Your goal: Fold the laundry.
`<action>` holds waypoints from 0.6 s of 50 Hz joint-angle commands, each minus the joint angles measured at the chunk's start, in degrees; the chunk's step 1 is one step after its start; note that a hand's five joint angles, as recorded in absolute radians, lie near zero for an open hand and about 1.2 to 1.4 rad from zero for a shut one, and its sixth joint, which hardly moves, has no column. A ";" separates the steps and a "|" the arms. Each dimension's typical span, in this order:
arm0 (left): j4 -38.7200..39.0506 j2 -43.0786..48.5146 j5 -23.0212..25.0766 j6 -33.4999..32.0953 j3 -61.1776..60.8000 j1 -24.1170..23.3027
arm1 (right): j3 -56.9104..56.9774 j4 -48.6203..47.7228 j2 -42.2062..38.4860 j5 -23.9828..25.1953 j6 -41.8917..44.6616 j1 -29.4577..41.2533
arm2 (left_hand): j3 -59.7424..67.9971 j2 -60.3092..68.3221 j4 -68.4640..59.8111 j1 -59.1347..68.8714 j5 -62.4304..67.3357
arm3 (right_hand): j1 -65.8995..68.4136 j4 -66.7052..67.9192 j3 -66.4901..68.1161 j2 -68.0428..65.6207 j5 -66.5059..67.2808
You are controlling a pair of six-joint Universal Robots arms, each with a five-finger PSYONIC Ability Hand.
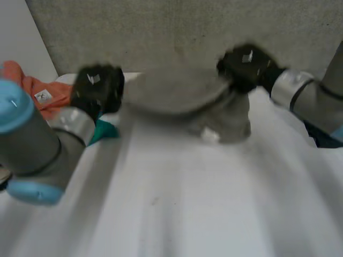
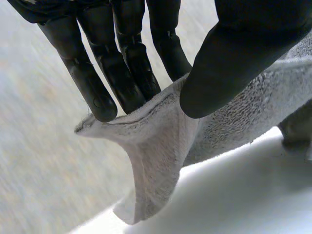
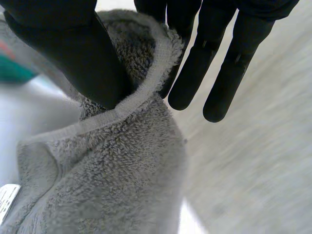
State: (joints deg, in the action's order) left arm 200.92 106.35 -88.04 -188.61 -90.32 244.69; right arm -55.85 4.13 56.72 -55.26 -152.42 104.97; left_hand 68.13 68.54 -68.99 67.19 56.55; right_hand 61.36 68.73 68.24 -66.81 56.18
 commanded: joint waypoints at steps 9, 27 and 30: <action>0.35 7.30 -2.13 -1.41 -2.67 -0.09 | -5.92 -1.30 -8.31 -16.53 5.77 7.00 | 11.87 11.46 -11.01 12.81 13.45 | -29.75 -37.12 -36.63 35.20 -34.57; -0.80 2.11 -3.01 -0.27 -3.10 0.70 | -34.32 0.26 11.48 -28.41 -34.16 2.26 | 11.87 11.46 -11.01 12.81 13.45 | -51.36 -58.73 -58.24 56.81 -56.18; -1.15 1.41 -3.01 -0.27 -3.98 0.79 | -37.83 0.79 11.66 -27.62 -36.28 2.43 | 11.87 11.46 -11.01 12.81 13.45 | -51.36 -58.73 -58.24 56.81 -56.18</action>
State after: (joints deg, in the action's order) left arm 200.23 108.64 -91.10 -188.86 -93.19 245.35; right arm -88.10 3.20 67.91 -84.21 -184.50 108.08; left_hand 68.26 68.58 -68.99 67.19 56.55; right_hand 12.74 12.04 11.92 -12.01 2.79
